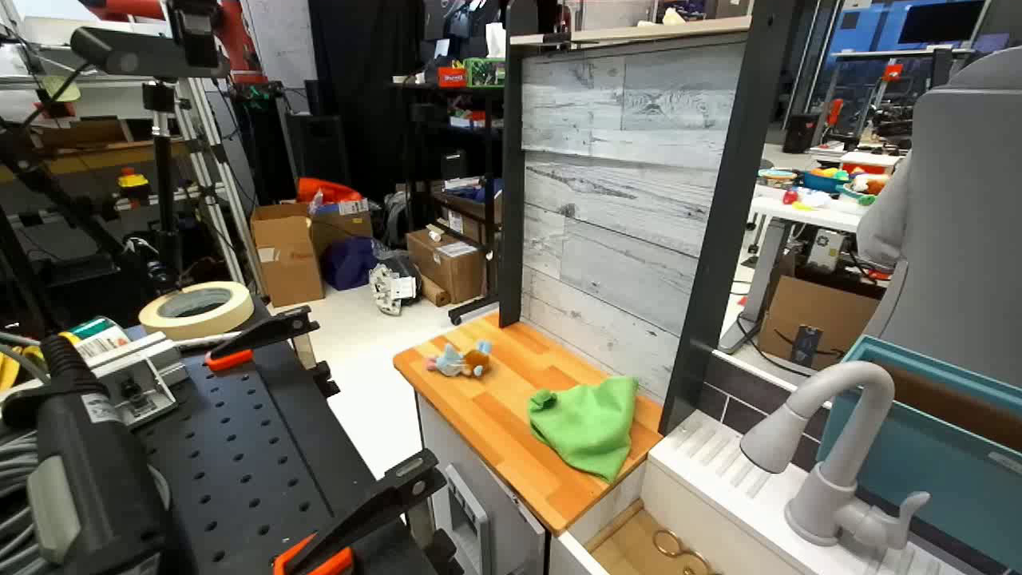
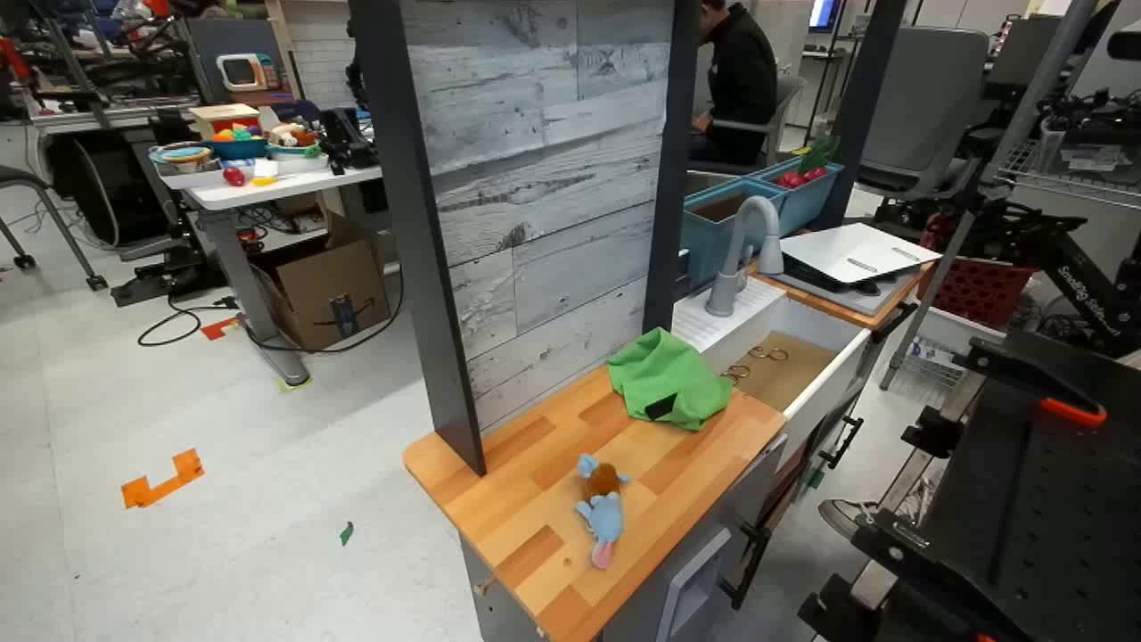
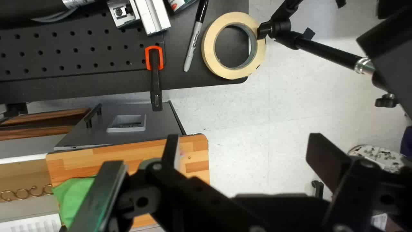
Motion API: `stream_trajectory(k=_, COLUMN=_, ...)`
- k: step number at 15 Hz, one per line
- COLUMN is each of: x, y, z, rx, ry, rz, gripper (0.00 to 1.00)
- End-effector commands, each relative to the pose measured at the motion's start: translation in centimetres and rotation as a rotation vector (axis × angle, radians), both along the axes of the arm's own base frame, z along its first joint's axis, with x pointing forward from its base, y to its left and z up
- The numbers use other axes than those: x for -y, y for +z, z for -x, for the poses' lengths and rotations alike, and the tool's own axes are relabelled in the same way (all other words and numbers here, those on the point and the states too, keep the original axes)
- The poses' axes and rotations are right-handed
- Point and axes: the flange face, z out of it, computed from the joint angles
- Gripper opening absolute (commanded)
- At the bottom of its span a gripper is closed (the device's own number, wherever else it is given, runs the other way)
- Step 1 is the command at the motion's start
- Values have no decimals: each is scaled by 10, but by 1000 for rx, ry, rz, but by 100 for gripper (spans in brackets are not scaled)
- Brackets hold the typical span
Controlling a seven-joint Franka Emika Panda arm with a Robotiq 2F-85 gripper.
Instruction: Move the green cloth to the left, then pick the blue object and move it to the right on the table
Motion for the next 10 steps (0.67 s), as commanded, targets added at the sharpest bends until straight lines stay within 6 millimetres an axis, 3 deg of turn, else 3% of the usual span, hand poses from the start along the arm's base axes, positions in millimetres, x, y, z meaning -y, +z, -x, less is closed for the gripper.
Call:
stream_trajectory(k=1, x=0, y=0, z=0, rx=-1, ry=0, rz=0, gripper=100)
stream_trajectory(k=7, x=0, y=0, z=0, rx=-1, ry=0, rz=0, gripper=100)
stream_trajectory(k=10, x=2, y=-11, z=-12, rx=55, ry=-22, rz=10, gripper=100)
